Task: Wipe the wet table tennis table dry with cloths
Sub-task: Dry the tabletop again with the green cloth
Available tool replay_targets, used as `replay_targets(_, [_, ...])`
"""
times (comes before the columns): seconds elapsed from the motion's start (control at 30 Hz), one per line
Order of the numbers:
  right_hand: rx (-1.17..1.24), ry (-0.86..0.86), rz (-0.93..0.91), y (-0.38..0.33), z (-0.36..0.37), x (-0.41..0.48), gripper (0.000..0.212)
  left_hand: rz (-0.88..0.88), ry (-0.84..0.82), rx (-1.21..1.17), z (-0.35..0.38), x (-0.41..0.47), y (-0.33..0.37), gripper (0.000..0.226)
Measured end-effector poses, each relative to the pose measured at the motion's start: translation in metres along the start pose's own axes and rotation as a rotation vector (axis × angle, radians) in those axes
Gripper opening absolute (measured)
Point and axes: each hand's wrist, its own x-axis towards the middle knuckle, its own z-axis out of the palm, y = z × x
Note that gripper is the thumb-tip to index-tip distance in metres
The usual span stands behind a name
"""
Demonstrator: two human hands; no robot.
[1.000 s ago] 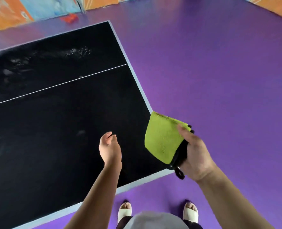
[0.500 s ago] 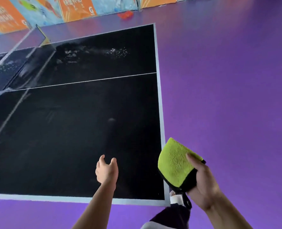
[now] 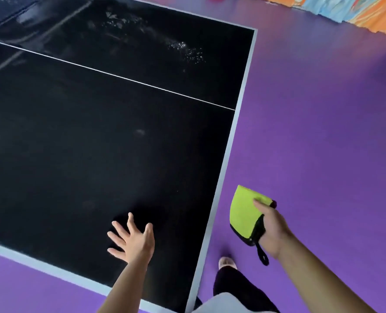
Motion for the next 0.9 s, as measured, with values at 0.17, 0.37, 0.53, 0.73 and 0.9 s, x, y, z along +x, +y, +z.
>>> replay_targets(0.17, [-0.376, -0.042, -0.17, -0.092, 0.07, 0.102, 0.028, -0.015, 0.012, -0.021, 0.003, 0.0, 0.005, 0.071])
replay_targets(0.37, [-0.959, -0.026, -0.543, -0.232, 0.183, 0.237, 0.037, -0.058, 0.086, 0.03, 0.002, -0.003, 0.001, 0.064])
replay_targets(0.53, [-1.499, -0.171, -0.677, -0.224, 0.238, 0.312, 0.044, -0.277, 0.124, -0.109, 0.006, -0.016, 0.039, 0.059])
replay_targets(0.73, [-1.901, -0.33, -0.931, -0.114, 0.22, 0.293, 0.064, -0.37, 0.19, -0.268, 0.029, -0.047, 0.064, 0.056])
replay_targets(0.9, [-2.058, -0.715, -0.923, -0.047, 0.198, 0.237, 0.065, -0.521, 0.378, -0.296, 0.065, -0.097, 0.062, 0.054])
